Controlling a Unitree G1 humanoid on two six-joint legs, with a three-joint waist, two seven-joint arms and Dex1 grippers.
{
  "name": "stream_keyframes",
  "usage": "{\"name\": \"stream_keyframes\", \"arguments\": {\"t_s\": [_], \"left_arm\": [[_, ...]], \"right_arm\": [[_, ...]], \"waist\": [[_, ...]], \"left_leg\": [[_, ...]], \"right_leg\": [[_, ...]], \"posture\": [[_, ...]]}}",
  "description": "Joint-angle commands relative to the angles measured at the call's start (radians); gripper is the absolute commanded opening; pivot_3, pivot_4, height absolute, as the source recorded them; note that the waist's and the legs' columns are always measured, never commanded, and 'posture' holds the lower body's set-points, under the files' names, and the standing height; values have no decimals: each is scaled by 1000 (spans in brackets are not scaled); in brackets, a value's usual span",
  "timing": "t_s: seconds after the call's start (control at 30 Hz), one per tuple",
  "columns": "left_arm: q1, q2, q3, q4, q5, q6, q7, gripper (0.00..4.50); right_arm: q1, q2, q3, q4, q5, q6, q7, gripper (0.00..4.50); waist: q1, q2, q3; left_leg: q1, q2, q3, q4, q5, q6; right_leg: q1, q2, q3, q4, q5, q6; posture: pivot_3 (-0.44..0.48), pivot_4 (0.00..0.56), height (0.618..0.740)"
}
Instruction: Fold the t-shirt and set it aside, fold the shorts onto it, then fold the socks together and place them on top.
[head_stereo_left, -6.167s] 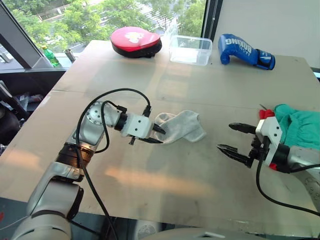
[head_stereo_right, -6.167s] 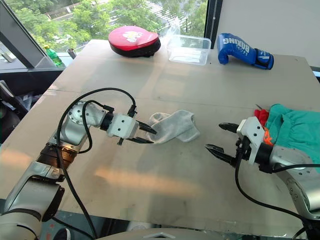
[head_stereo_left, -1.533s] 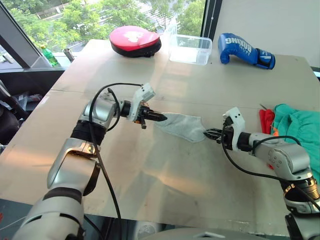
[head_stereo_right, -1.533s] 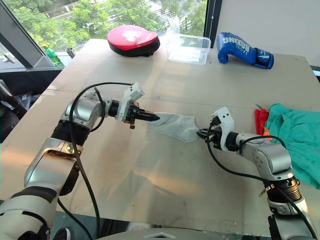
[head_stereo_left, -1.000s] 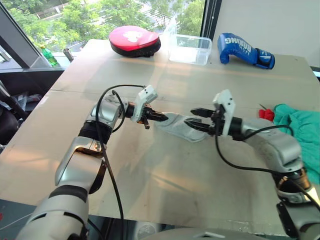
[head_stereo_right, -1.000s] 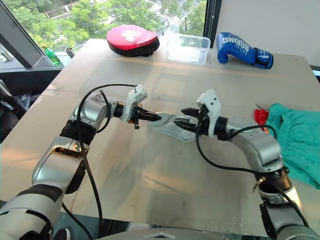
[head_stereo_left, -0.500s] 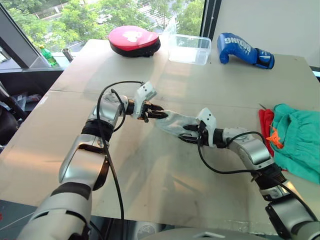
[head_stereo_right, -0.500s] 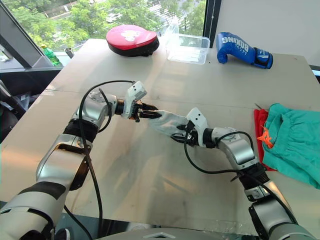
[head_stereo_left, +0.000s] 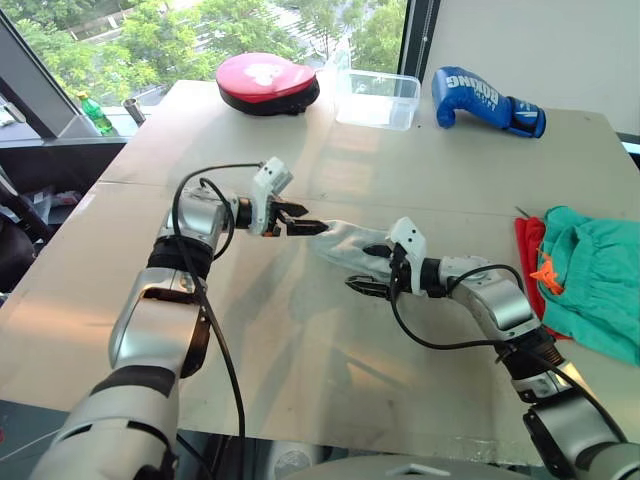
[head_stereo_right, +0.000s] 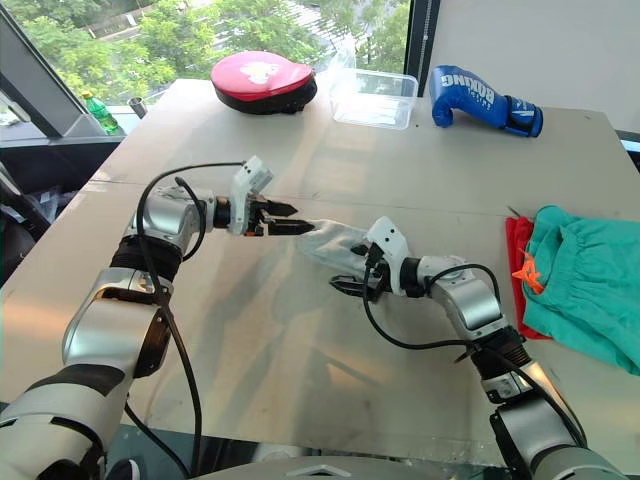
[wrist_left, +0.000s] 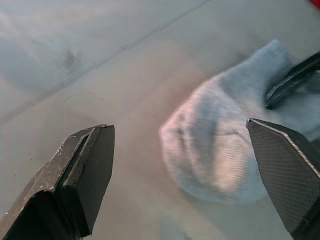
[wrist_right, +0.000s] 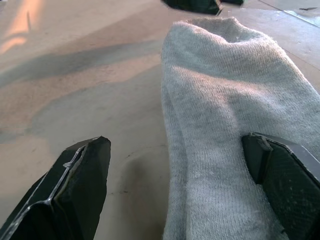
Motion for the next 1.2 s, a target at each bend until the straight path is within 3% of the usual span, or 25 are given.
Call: {"name": "stream_keyframes", "arguments": {"t_s": [0.03,0.23,0.6,1.07,1.2], "left_arm": [[18,13,-7,-81,-29,136,-22,4500],[36,-10,-4,-68,-29,241,39,4500],[83,9,22,-221,-209,478,-73,4500],[41,-75,286,-226,-393,687,154,4500],[62,-85,311,-261,-429,745,204,4500]], "right_arm": [[15,1,7,24,-23,16,-6,4456],[15,3,10,19,-34,17,-8,4456],[11,11,9,25,-50,12,-4,4456],[11,16,11,31,-63,9,1,4456],[8,19,11,36,-68,6,2,4456]], "waist": [[-1,0,0],[0,0,-1],[-2,0,-2],[-11,0,-1],[-13,0,-1]], "left_leg": [[0,0,0,0,0,0],[1,0,0,0,0,0],[2,0,-1,0,0,0],[2,1,-1,0,0,0],[2,0,-1,0,0,0]], "right_leg": [[0,0,0,0,0,0],[1,0,0,0,0,0],[2,-1,0,0,0,0],[2,-1,0,0,0,0],[2,-2,0,0,0,0]], "posture": [[0,150,735],[0,150,735],[0,150,735],[0,150,735],[0,150,735]]}}
